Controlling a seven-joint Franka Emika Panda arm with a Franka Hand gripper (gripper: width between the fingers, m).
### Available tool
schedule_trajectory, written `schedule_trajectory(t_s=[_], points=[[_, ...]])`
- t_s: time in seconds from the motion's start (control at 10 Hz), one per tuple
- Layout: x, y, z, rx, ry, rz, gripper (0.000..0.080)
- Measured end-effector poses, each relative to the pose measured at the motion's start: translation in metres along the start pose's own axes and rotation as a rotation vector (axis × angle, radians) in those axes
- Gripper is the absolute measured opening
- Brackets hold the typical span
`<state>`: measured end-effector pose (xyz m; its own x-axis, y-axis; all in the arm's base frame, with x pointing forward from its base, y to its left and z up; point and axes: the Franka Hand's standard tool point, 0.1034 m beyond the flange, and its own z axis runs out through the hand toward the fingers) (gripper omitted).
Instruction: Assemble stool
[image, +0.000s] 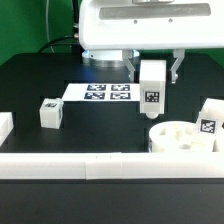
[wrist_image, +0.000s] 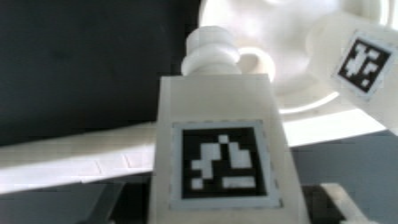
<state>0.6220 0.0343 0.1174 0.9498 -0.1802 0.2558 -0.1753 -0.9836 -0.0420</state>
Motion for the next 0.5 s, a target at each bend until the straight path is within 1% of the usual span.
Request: schedule_trajectory(t_s=[0.1,0.2,0.3,0.5], points=[[0.001,-0.003,0.000,0.002,0.056,-0.004,0.0337],[0.003,-0.012,0.000,0.009,0.151,-0.015,0.0337],[0.003,-0.016,0.000,0.012,0.204,-0.035,0.0337],[-0.001,-0.024,0.006,0.012,0.205,-0.050,0.0337]])
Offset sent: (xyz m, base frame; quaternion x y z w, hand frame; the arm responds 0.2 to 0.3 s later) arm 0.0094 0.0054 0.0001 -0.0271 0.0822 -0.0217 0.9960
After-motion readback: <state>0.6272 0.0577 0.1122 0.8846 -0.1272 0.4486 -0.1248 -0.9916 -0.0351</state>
